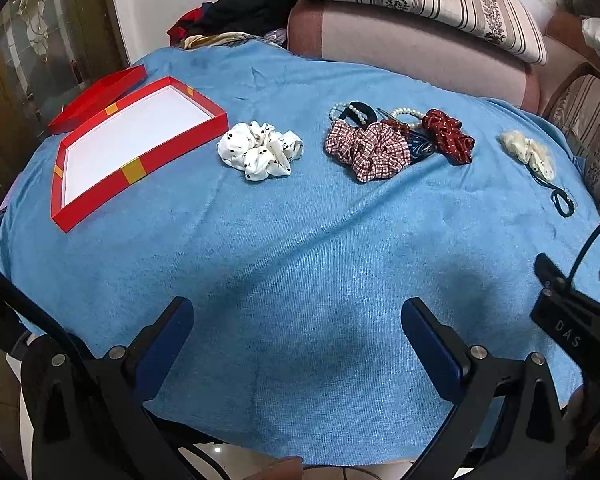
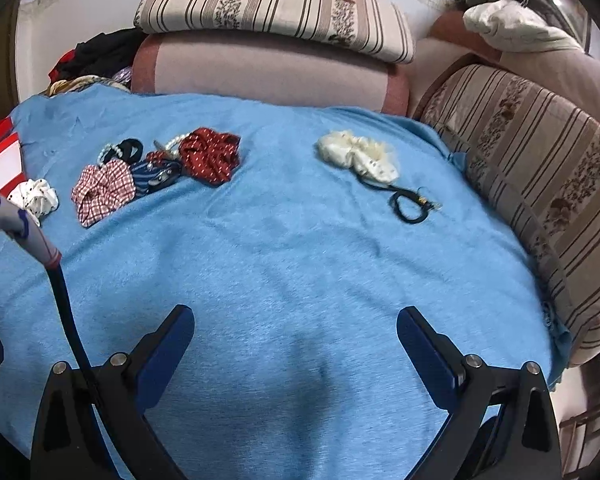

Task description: Organize jewelry

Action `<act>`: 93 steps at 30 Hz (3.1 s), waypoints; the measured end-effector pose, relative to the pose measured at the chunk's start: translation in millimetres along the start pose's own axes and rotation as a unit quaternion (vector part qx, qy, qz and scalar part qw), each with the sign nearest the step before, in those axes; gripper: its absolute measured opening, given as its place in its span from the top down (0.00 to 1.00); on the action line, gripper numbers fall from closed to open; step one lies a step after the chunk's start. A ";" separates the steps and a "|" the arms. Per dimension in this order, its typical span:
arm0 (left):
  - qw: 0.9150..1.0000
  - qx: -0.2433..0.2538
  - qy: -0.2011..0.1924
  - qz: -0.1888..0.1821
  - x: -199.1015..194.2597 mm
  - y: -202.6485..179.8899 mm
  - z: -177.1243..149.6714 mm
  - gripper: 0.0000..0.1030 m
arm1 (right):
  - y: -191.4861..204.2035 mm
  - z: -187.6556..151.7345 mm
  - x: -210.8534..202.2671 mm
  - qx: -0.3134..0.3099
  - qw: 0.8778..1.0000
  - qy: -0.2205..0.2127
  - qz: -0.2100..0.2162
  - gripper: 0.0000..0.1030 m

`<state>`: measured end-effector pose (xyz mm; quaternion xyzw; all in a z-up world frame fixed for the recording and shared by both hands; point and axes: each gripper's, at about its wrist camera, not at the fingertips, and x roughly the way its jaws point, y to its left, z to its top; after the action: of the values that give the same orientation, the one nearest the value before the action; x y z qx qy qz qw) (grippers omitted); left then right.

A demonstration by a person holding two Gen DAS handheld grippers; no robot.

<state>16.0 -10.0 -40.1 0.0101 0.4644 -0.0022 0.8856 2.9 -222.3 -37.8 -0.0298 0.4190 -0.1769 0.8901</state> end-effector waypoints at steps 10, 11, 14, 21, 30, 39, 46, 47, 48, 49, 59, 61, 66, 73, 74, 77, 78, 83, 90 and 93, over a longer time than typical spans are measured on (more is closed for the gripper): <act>1.000 0.014 0.011 0.012 7.2 -9.6 -3.4 0.00 | -9.0 -0.6 6.4 0.007 1.000 0.019 0.006 0.00; 1.000 0.016 0.011 0.013 7.7 -10.6 -3.8 0.00 | -9.8 -1.3 7.8 0.008 1.000 0.021 0.006 0.00; 1.000 0.021 0.011 0.015 8.3 -12.6 -5.5 0.00 | -11.2 -2.5 11.4 0.013 1.000 0.026 0.006 0.00; 1.000 0.007 0.005 0.010 -1.5 -7.7 -24.0 0.00 | -17.2 -0.2 14.2 0.023 0.999 0.028 0.004 0.00; 0.999 -0.002 -0.034 -0.013 -32.3 -1.7 -41.8 0.00 | -17.6 1.8 6.9 0.024 0.999 0.020 0.004 0.00; 0.994 -0.011 -0.018 -0.106 -38.2 -1.0 -47.2 0.00 | -15.2 5.5 -8.7 0.021 1.000 0.001 0.004 0.01; 0.996 -0.015 -0.058 -0.066 -53.3 8.2 -34.1 0.00 | -10.7 10.2 -16.3 0.013 1.000 -0.006 0.008 0.00; 0.997 -0.011 -0.057 -0.052 -52.9 11.7 -27.6 0.00 | -9.3 11.9 -17.4 0.010 1.000 -0.007 0.011 0.00; 0.997 -0.008 -0.057 -0.043 -52.6 15.1 -22.8 0.00 | -7.8 13.6 -19.0 0.007 1.000 -0.010 0.012 0.00; 0.997 -0.007 -0.067 -0.027 -54.1 20.1 -17.5 0.00 | -6.3 15.1 -20.2 0.004 1.000 -0.013 0.012 0.00; 0.986 -0.015 -0.159 0.051 -63.9 64.5 23.1 0.00 | 8.3 29.7 -10.6 -0.016 0.999 -0.006 0.038 0.00; 0.987 -0.013 -0.151 0.059 -54.2 71.3 32.6 0.00 | 8.7 36.6 -5.6 -0.014 0.999 -0.002 0.049 0.00; 0.992 0.010 -0.120 0.041 -28.1 83.2 49.8 0.00 | 10.6 51.4 10.5 -0.012 0.997 0.011 0.080 0.07; 0.998 0.007 -0.054 -0.003 24.0 89.8 72.3 0.12 | 32.2 62.7 42.1 -0.017 0.984 0.050 0.169 0.30; 0.999 0.006 -0.044 -0.012 32.9 89.9 76.1 0.16 | 36.9 65.1 46.4 -0.014 0.980 0.055 0.190 0.35; 0.999 -0.002 -0.013 -0.035 60.2 92.6 87.6 0.35 | 55.7 73.2 55.4 -0.014 0.967 0.057 0.248 0.39; 0.999 -0.005 -0.007 -0.041 67.7 93.3 91.1 0.35 | 63.0 77.1 58.2 -0.016 0.962 0.055 0.269 0.39; 0.997 -0.029 0.016 -0.063 108.1 98.0 110.9 0.35 | 101.6 93.5 76.8 -0.030 0.944 0.057 0.323 0.39; 0.995 -0.034 0.029 -0.092 136.1 92.2 124.7 0.35 | 140.4 99.1 87.8 -0.042 0.927 0.066 0.366 0.39; 0.994 -0.035 0.037 -0.096 148.6 88.0 127.7 0.35 | 156.0 97.1 97.4 -0.054 0.926 0.074 0.366 0.39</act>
<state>206.7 76.3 -88.3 -0.0653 0.4958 -0.0711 0.8630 178.6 -118.7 -78.0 0.0906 0.4742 0.1825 0.8565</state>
